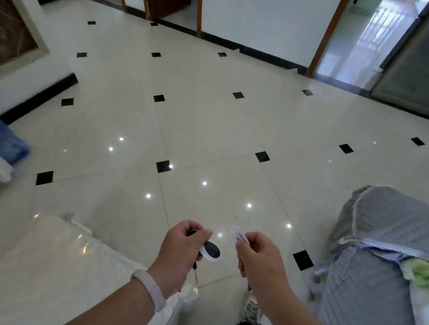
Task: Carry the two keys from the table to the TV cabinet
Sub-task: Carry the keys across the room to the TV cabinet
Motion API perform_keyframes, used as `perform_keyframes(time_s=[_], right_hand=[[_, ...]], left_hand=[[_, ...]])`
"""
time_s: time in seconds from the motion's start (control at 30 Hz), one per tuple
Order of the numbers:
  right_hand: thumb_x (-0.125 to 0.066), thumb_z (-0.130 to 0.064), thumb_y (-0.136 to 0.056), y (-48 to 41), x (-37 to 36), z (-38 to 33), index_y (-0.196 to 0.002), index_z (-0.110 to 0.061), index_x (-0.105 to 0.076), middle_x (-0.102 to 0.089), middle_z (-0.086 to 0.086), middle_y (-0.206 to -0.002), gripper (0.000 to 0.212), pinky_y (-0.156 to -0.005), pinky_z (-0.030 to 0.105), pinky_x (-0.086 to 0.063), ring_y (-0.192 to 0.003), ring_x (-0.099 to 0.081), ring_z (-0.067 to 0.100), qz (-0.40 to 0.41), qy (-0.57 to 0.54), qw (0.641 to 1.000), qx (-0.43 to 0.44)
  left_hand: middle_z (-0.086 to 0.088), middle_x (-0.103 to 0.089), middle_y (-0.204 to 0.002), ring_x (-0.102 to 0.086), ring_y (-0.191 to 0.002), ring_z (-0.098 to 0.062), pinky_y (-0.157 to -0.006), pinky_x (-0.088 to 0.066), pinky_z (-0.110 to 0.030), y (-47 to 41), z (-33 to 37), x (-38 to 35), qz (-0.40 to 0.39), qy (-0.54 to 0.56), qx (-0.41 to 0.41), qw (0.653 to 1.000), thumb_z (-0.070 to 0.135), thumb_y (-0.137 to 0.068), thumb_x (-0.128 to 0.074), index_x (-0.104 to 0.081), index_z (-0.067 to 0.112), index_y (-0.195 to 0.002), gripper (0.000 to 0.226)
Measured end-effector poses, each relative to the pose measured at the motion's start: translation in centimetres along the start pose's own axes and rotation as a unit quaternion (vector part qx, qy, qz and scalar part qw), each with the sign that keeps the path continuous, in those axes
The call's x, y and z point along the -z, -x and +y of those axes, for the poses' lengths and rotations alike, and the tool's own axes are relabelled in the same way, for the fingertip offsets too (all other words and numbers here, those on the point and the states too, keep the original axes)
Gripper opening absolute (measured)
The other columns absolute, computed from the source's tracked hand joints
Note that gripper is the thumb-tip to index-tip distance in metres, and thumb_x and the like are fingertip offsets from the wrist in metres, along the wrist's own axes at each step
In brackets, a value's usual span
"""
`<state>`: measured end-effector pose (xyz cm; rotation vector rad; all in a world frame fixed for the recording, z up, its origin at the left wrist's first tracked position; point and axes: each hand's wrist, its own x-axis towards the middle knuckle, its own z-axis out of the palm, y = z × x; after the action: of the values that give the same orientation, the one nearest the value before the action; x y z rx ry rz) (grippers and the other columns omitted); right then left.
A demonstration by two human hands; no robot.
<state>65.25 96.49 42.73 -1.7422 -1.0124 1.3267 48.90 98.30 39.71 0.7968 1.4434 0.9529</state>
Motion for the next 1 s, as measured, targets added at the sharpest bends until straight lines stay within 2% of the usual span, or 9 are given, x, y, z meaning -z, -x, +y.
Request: perform_keyframes(time_s=[0.17,0.23,0.37,0.5,0.6,0.7,0.87,1.0], right_hand=[[-0.064,-0.034,-0.088,-7.9,3.1,-2.7,-0.081,-0.005,-0.061,-0.054,0.002,-0.055,0.03,-0.035,0.019,-0.035,-0.043,-0.046,0.012,-0.044,-0.004,0.999,0.017],[-0.064,-0.036,-0.088,-10.8,5.0,-4.3,-0.081,-0.009,-0.061,-0.054,0.001,-0.054,0.028,-0.033,0.017,-0.033,-0.041,-0.045,0.011,-0.064,-0.004,0.998,0.017],[-0.061,-0.027,-0.088,-16.3,8.3,-6.8,-0.075,-0.016,-0.062,-0.051,-0.004,-0.048,0.017,-0.032,0.016,-0.032,-0.037,-0.042,0.007,-0.107,0.004,0.994,0.034],[-0.059,-0.021,-0.089,-21.0,9.9,-9.2,-0.077,-0.012,-0.061,-0.05,-0.001,-0.051,0.015,-0.032,0.016,-0.03,-0.035,-0.04,0.006,-0.121,0.007,0.992,0.047],[-0.06,-0.021,-0.088,-23.2,10.0,-10.4,-0.072,-0.015,-0.059,-0.051,-0.001,-0.051,0.017,-0.034,0.016,-0.031,-0.038,-0.042,0.008,-0.131,-0.002,0.99,0.055],[-0.06,-0.021,-0.088,-25.4,9.2,-11.6,-0.069,-0.018,-0.057,-0.051,-0.002,-0.051,0.019,-0.037,0.018,-0.034,-0.04,-0.043,0.009,-0.148,0.004,0.987,0.054],[-0.059,-0.021,-0.088,-28.7,6.3,-14.3,-0.074,-0.016,-0.06,-0.05,-0.003,-0.053,0.015,-0.036,0.019,-0.033,-0.044,-0.044,0.012,-0.175,-0.004,0.983,0.046],[-0.06,-0.022,-0.088,-31.7,2.7,-16.8,-0.078,-0.013,-0.062,-0.051,-0.004,-0.051,0.013,-0.033,0.015,-0.03,-0.04,-0.044,0.008,-0.189,0.03,0.98,0.056]], left_hand=[[0.001,-0.06,-0.057,-0.05,-0.045,-0.013,-0.04,-0.039,-0.024,-5.2,3.2,-4.4,0.055,-0.016,-0.007,0.998,0.025,-0.077,-0.072,-0.061,0.017,-0.07,0.015],[0.001,-0.061,-0.058,-0.049,-0.045,-0.013,-0.04,-0.038,-0.024,-6.8,4.7,-6.7,0.076,-0.019,-0.005,0.997,0.024,-0.078,-0.072,-0.061,0.018,-0.071,0.014],[0.004,-0.058,-0.055,-0.049,-0.043,-0.012,-0.039,-0.038,-0.024,-10.2,8.3,-10.9,0.098,-0.015,-0.027,0.995,0.03,-0.072,-0.072,-0.061,0.023,-0.066,0.014],[0.004,-0.057,-0.053,-0.047,-0.042,-0.013,-0.038,-0.036,-0.023,-13.1,11.2,-13.2,0.134,0.004,-0.043,0.99,0.031,-0.068,-0.073,-0.06,0.019,-0.069,0.018],[0.0,-0.057,-0.055,-0.046,-0.041,-0.014,-0.038,-0.035,-0.024,-14.7,12.7,-13.6,0.154,0.016,-0.054,0.987,0.029,-0.069,-0.073,-0.06,0.018,-0.069,0.017],[0.001,-0.056,-0.054,-0.046,-0.041,-0.014,-0.037,-0.034,-0.023,-16.7,14.1,-12.8,0.177,0.019,-0.062,0.982,0.028,-0.069,-0.073,-0.062,0.027,-0.06,0.015],[0.002,-0.055,-0.055,-0.045,-0.042,-0.013,-0.038,-0.036,-0.025,-20.0,15.5,-10.3,0.202,0.02,-0.064,0.977,0.037,-0.063,-0.074,-0.061,0.028,-0.059,0.016],[0.005,-0.056,-0.054,-0.047,-0.043,-0.012,-0.038,-0.037,-0.024,-23.7,16.5,-7.6,0.22,0.033,-0.057,0.973,0.038,-0.063,-0.073,-0.061,0.03,-0.059,0.015]])
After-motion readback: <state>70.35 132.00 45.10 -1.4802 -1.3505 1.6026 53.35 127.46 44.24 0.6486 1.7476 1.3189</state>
